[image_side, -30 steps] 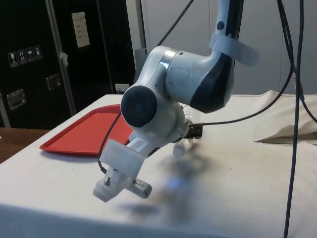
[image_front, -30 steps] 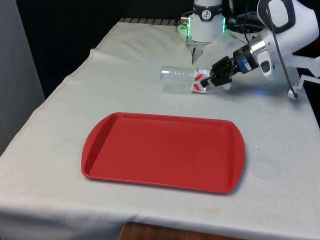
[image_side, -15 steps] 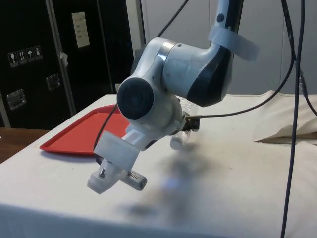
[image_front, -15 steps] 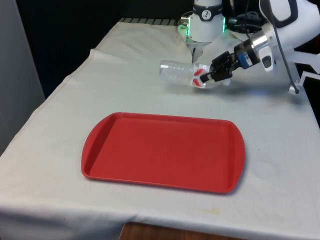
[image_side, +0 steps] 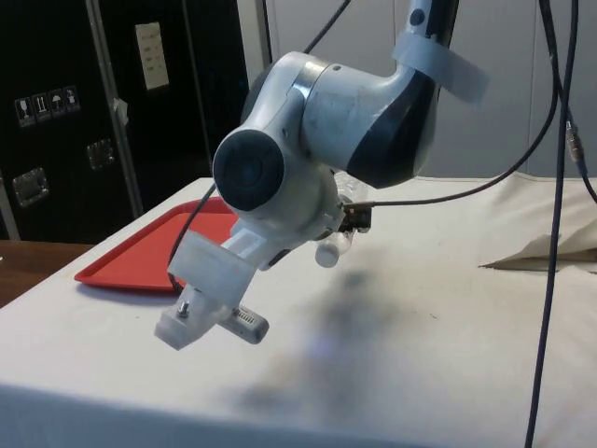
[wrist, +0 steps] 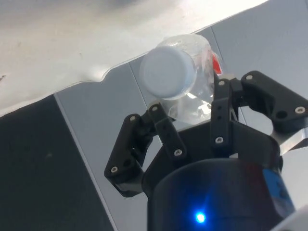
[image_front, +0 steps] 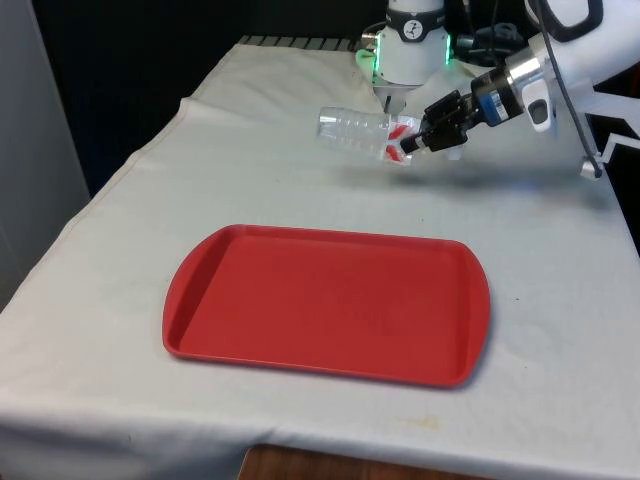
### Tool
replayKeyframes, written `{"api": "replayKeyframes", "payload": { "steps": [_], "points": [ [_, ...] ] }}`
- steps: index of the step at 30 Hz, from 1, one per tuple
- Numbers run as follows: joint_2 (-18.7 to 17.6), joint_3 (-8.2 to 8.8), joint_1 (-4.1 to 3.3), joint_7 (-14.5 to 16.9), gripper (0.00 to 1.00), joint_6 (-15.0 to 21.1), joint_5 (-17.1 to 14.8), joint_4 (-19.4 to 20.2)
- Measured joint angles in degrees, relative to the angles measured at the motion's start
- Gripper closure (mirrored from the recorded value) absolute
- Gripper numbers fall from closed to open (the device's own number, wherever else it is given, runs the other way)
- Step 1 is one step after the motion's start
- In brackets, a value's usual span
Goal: Place the bottle upright on the tray.
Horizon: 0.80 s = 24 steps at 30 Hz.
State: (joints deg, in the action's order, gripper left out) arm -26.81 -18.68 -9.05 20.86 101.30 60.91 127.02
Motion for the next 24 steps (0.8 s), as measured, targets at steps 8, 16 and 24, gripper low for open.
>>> {"api": "replayKeyframes", "payload": {
  "steps": [8, 16, 24],
  "points": [
    [1.7, -0.06, 0.06, 2.1, 1.00, -0.7, -0.3, 0.0],
    [3.0, -0.23, 0.06, 3.7, 1.00, -1.3, -0.8, 0.0],
    [4.0, -0.23, 0.06, 4.9, 1.00, -1.7, -0.9, -0.1]
  ]
}}
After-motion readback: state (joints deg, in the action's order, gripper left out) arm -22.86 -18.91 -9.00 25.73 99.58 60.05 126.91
